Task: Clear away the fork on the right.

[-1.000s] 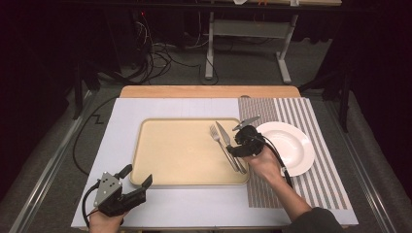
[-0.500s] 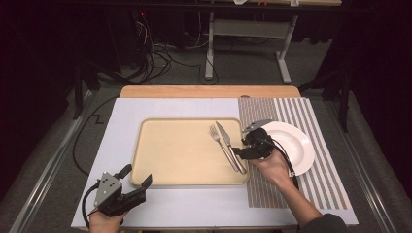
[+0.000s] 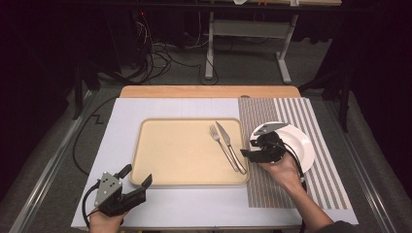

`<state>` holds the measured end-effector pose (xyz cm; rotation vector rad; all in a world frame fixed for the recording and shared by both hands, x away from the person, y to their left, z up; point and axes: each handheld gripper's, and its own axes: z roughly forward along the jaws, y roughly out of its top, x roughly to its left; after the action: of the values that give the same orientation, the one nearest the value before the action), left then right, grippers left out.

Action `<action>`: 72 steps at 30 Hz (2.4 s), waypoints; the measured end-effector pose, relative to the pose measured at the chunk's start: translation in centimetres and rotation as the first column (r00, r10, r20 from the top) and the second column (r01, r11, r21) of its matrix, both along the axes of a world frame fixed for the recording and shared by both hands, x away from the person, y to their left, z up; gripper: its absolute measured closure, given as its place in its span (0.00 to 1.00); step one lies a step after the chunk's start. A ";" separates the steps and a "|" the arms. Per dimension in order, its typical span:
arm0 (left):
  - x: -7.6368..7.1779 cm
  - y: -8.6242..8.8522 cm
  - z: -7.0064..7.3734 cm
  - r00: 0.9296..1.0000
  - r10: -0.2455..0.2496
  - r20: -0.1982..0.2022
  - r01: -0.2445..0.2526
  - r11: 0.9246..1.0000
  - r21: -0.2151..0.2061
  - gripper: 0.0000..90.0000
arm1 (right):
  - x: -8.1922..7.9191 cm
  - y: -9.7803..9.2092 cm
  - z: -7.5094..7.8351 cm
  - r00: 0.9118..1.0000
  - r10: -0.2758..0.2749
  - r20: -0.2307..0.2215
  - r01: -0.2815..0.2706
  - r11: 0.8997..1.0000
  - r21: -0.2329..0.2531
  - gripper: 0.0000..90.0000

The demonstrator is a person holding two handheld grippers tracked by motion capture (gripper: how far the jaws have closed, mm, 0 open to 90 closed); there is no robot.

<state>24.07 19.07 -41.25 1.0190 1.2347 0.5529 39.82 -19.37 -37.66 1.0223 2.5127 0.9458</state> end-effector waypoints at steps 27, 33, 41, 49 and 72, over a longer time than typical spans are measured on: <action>0.0 0.0 0.0 1.000 0.011 -0.001 -0.011 1.000 0.003 0.27 | -2.7 -6.1 -0.1 0.997 -0.068 0.048 0.062 0.992 0.109 0.47; 0.0 0.0 0.0 1.000 0.012 -0.001 -0.012 1.000 0.003 0.27 | -3.3 -7.4 0.0 0.995 -0.088 0.055 0.081 0.988 0.132 0.46; 0.0 0.0 0.0 1.000 0.012 0.000 -0.012 1.000 0.004 0.27 | -4.2 -9.2 0.1 0.991 -0.118 0.064 0.105 0.979 0.172 0.45; 0.1 0.0 0.0 1.000 0.013 0.001 -0.013 1.000 0.004 0.27 | -4.9 -10.7 -0.3 0.987 -0.142 0.077 0.124 0.971 0.202 0.43; 0.0 0.2 0.1 1.000 0.012 0.003 -0.012 1.000 -0.008 0.27 | -7.9 -15.0 -2.5 0.954 -0.257 0.153 0.196 0.924 0.327 0.35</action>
<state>24.12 19.28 -41.14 1.0044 1.2400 0.5577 31.92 -34.38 -40.11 1.2148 2.0744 1.3226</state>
